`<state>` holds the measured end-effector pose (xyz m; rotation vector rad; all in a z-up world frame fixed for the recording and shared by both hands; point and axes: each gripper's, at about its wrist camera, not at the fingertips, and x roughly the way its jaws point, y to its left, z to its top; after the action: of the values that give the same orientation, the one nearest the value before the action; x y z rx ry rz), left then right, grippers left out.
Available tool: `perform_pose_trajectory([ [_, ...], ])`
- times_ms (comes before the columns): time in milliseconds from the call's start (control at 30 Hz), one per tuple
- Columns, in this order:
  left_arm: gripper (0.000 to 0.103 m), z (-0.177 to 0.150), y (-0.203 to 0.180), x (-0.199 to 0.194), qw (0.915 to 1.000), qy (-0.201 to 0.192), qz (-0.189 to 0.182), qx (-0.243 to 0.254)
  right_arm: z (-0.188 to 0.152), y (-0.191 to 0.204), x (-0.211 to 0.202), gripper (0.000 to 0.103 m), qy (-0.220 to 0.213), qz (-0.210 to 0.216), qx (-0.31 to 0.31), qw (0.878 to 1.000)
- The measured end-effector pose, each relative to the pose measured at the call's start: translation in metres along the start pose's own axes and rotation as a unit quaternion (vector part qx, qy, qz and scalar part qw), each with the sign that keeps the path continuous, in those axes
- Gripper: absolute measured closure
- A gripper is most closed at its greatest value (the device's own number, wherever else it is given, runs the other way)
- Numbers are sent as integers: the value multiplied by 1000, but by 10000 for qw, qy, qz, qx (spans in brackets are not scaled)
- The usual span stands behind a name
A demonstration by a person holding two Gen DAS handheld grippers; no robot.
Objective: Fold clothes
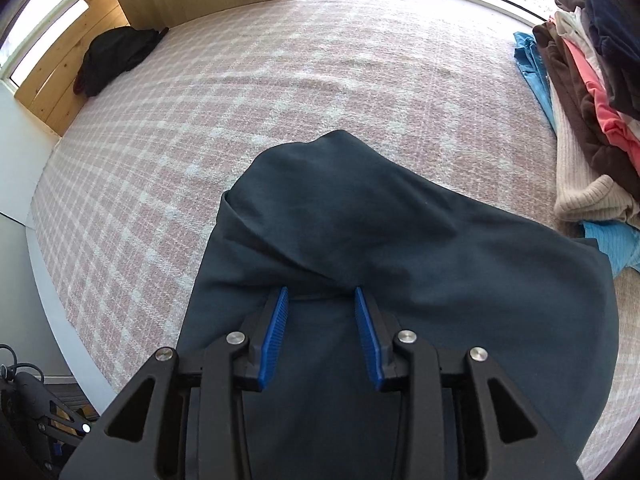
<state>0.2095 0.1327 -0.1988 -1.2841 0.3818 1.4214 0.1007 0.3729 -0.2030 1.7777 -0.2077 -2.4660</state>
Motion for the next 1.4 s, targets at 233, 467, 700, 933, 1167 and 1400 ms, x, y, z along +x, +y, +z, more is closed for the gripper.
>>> perform_pose_trajectory([
  [233,103,-4,-16,-4,9994,269,-38,220,-14,0,-23,69,-94,445,46,9990],
  [467,103,50,63,-58,9930,-665,902,-363,-116,17,-62,66,-82,1741,393,9839],
  [700,100,150,133,-31,9930,-620,1007,51,-176,14,-53,66,138,1189,934,9884],
  [933,85,148,123,-10,9919,-276,1220,227,-197,-35,-114,63,-1259,635,2594,9554],
  [1167,71,106,108,-34,9976,-165,675,-61,-227,-53,-92,62,-474,-168,3228,9451],
  [1400,65,85,101,-20,9991,197,290,-242,-292,-37,-126,51,-1860,182,4903,8513],
])
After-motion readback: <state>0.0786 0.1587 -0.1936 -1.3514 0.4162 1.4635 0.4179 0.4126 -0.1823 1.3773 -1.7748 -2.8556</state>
